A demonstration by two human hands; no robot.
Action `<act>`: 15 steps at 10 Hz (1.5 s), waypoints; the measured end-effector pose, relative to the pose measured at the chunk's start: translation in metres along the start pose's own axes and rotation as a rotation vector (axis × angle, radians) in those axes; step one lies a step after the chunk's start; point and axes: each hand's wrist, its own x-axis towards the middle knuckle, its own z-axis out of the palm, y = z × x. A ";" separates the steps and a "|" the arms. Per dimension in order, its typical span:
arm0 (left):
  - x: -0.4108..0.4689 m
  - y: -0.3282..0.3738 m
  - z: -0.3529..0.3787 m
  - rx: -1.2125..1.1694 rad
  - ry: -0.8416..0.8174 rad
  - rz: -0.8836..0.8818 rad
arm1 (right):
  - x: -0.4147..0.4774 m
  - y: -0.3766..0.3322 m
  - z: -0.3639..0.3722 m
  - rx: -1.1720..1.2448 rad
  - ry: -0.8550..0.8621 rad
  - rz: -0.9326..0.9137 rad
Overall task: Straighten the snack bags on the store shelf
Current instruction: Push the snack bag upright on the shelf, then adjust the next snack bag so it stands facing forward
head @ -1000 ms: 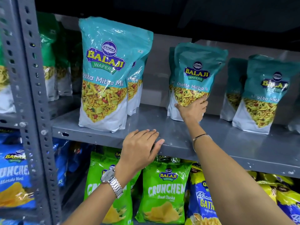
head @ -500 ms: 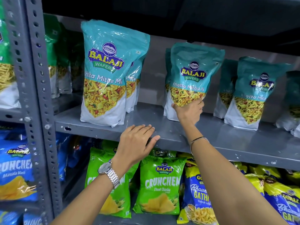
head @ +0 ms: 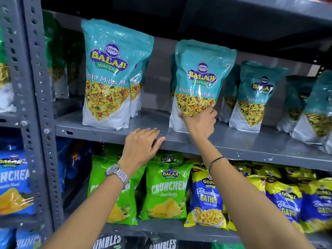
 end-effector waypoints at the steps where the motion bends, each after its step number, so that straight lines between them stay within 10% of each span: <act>1: 0.001 0.001 -0.001 -0.003 -0.005 -0.009 | -0.010 0.001 -0.009 -0.019 0.011 -0.006; 11: -0.003 0.011 0.000 -0.091 0.111 -0.090 | -0.036 0.011 -0.047 -0.027 -0.009 -0.100; 15: 0.042 0.181 0.025 -0.323 0.236 0.126 | 0.060 0.109 -0.153 0.044 0.173 -0.046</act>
